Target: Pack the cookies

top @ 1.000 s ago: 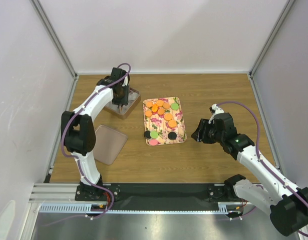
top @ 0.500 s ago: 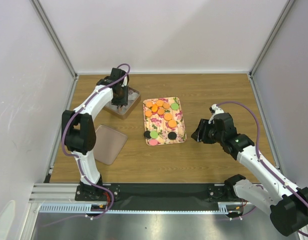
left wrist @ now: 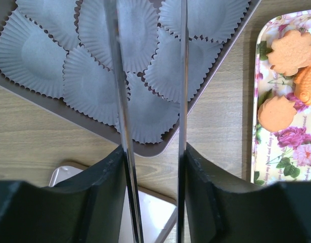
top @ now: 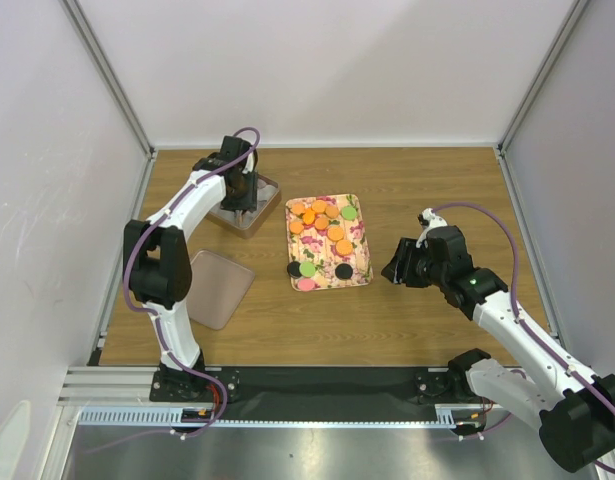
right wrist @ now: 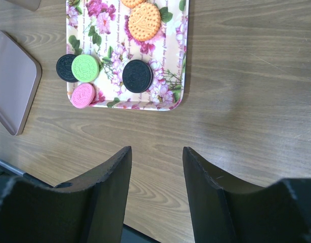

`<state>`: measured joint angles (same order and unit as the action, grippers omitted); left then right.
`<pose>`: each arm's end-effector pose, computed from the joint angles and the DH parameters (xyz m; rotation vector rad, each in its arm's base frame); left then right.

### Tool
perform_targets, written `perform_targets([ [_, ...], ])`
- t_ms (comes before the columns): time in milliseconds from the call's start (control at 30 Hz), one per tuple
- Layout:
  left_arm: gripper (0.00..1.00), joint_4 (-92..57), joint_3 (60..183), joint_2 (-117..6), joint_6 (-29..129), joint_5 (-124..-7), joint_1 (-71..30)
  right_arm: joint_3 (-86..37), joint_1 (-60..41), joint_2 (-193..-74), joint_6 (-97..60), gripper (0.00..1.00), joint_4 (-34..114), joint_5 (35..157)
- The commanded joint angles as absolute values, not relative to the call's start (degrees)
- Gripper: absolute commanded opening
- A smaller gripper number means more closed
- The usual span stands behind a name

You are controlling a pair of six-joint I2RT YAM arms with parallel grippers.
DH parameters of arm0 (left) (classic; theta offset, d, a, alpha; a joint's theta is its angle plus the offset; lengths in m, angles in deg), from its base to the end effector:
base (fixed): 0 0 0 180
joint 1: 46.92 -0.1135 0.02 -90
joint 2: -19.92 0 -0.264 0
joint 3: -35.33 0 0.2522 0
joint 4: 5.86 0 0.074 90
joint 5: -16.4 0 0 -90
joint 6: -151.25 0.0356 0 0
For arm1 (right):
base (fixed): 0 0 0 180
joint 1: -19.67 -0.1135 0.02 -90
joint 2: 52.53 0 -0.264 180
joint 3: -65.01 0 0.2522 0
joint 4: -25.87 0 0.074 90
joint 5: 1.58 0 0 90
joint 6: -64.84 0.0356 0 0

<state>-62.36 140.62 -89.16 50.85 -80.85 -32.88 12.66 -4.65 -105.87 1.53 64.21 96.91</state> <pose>0.4009 -0.0956 0.2514 0.0390 2.6090 0.0151 0.1792 0.0867 0.2517 -0.0336 2.3288 0.6304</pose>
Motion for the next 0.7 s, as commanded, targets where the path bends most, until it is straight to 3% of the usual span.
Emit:
perform_targets([
  [0,0.5,-60.4,142.6,-88.5,52.2,-80.5,-33.5,12.6,-5.0,-105.5,0.6,0.51,63.0,97.3],
  [433,0.47,-61.3,138.1,-78.2,51.6,-79.3,-32.7,12.6,-5.2,-105.7,0.6,0.51,62.8,97.5],
  [667,0.48,-60.9,128.3,-62.9,51.1,-82.4,-22.5,12.4,-5.0,-105.8,0.7,0.51,62.8,97.0],
])
